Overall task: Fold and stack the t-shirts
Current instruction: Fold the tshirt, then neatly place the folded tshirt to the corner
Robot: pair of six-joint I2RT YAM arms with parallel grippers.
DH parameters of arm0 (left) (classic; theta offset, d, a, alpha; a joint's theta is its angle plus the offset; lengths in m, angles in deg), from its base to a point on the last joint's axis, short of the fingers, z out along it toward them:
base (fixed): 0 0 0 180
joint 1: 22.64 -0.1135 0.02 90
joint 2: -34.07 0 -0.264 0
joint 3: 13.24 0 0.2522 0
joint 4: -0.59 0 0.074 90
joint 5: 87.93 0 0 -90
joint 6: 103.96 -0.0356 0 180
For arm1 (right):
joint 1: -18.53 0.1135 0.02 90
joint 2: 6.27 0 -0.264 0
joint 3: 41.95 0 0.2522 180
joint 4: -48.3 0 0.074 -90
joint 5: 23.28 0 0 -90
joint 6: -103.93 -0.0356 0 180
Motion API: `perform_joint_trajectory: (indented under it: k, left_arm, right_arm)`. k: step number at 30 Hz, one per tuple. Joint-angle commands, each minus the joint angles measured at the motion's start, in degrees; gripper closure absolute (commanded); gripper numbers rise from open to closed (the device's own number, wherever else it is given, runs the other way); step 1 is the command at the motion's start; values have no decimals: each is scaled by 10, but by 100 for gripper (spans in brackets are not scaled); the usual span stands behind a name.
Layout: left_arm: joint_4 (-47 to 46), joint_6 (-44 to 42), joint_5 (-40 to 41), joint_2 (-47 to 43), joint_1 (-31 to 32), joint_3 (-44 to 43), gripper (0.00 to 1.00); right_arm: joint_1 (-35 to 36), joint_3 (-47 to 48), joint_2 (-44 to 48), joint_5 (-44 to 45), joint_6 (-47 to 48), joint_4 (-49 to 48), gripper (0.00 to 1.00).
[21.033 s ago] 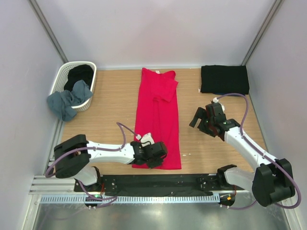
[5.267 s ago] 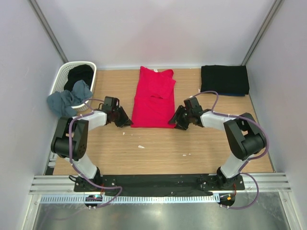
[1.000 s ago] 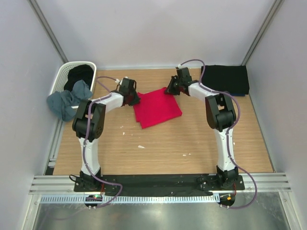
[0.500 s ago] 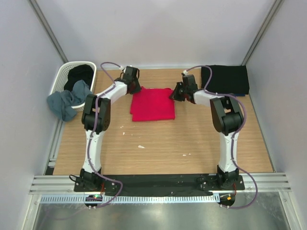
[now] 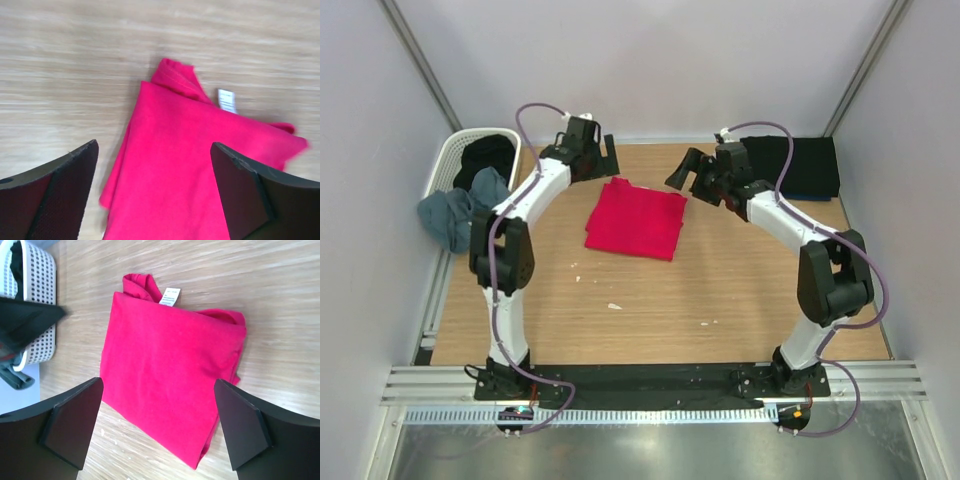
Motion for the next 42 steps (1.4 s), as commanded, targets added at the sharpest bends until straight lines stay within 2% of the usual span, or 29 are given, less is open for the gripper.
perform_joint_trajectory:
  k: [1,4,8,15,17,23,28,29,32,33,35,36,42]
  left_arm:
    - [11,-5,26,-98,-2,26,1]
    - [38,8,40,-134,-2,42,0]
    - [81,8,20,-175,-8,70,0]
    - [76,66,-51,-237,-88,160,0]
    - [67,74,-93,-258,-109,179,0]
    - [65,81,-91,-310,-131,227,0]
    - [78,84,-108,-346,-154,256,0]
    - [79,82,-114,-357,-160,259,0]
    - [82,74,-124,-367,-165,262,0]
    - [87,69,-125,-370,-167,262,0]
    - [94,60,-124,-373,-168,261,0]
    - [101,58,-124,-374,-170,263,0]
    - [95,52,-117,-403,-187,286,0]
  right_arm:
    - [9,-31,30,48,-38,32,0]
    - [10,-72,28,64,-62,27,0]
    - [16,-98,18,81,-104,25,1]
    - [36,-115,-28,92,-171,-47,2]
    - [45,-97,-59,92,-177,-50,5]
    - [55,-86,-105,97,-190,-53,17]
    - [58,-90,-126,98,-198,-73,34]
    - [58,-90,-134,101,-197,-72,42]
    - [58,-82,-145,104,-190,-72,55]
    - [58,-76,-154,109,-178,-63,69]
    - [57,-51,-159,112,-163,-39,85]
    - [55,-42,-162,113,-152,-19,99]
    - [12,63,-160,105,-6,62,99]
